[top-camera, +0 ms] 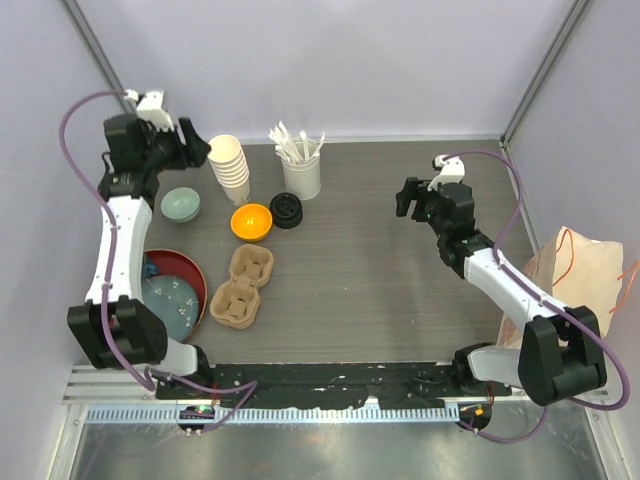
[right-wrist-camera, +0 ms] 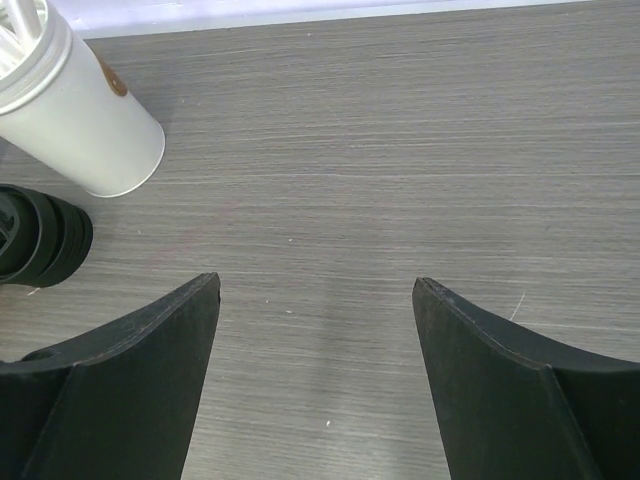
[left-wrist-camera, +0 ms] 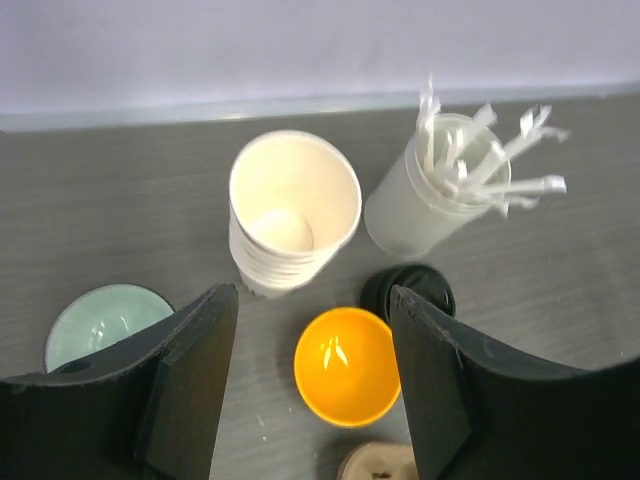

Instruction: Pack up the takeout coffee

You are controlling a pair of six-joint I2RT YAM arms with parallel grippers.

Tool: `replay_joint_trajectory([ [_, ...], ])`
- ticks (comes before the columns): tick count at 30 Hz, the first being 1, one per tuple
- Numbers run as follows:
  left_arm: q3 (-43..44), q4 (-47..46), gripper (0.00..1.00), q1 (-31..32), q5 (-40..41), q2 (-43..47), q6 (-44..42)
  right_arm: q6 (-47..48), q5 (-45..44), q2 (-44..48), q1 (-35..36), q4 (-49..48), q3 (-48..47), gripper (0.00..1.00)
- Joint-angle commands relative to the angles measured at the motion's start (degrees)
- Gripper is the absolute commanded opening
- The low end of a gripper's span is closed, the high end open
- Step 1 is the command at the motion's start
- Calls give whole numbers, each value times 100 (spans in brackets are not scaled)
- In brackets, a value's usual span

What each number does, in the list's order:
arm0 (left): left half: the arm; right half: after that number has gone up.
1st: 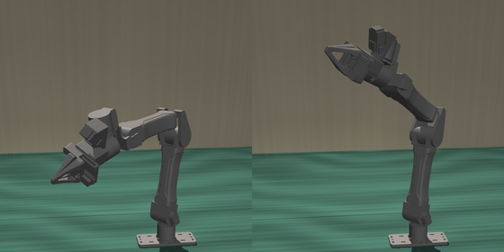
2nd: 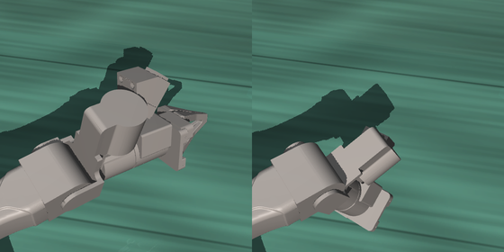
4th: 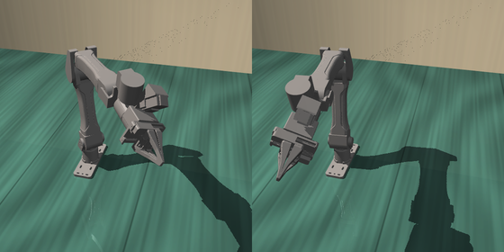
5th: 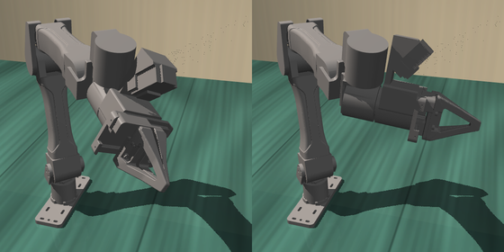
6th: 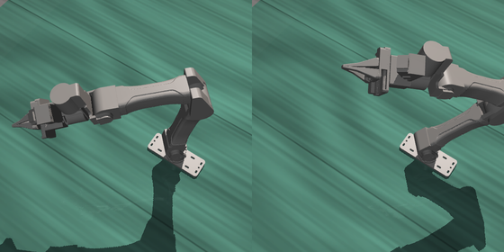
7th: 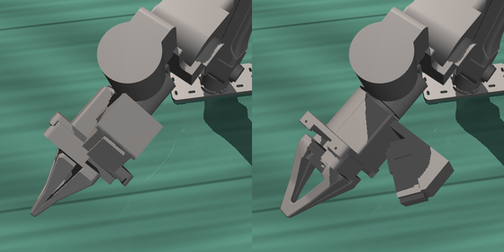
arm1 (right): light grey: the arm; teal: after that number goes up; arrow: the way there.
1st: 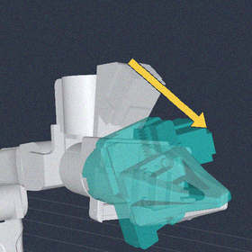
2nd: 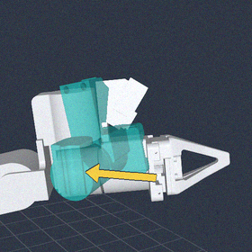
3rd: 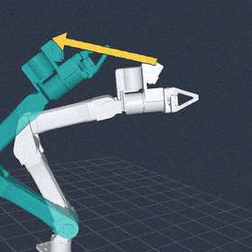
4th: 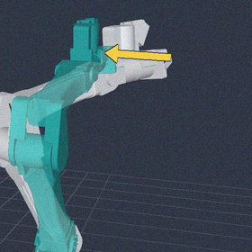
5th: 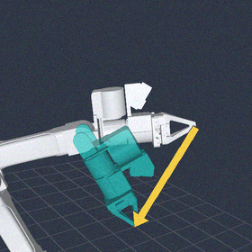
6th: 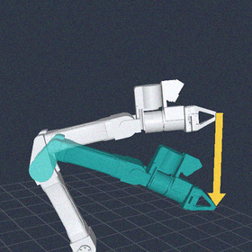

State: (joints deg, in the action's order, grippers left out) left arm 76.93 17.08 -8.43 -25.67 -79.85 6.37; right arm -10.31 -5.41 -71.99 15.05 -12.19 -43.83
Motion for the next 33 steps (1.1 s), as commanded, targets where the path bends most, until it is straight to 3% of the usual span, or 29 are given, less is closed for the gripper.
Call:
replay_joint_trajectory([
  [1, 1829, 1753, 65, 253, 895, -881, 329, 28, 5, 343, -2, 93, -99, 83],
  [9, 4327, 3124, 61, 781, 1925, -2708, -276, 231, -83, 387, -2, 304, 42, 83],
  [12, 4751, 3415, 56, 790, 2092, -3122, -320, 257, -74, 370, 7, 296, 77, 83],
  [19, 4867, 3205, 38, 790, 2427, -3484, -391, 283, -22, 229, 7, 278, 112, 83],
  [30, 4920, 3003, 34, 790, 2409, -3765, -426, 362, -100, 194, -2, 287, 156, 83],
  [33, 4955, 2994, 29, 790, 2435, -3818, -409, 371, -109, 220, 7, 296, 165, 83],
])
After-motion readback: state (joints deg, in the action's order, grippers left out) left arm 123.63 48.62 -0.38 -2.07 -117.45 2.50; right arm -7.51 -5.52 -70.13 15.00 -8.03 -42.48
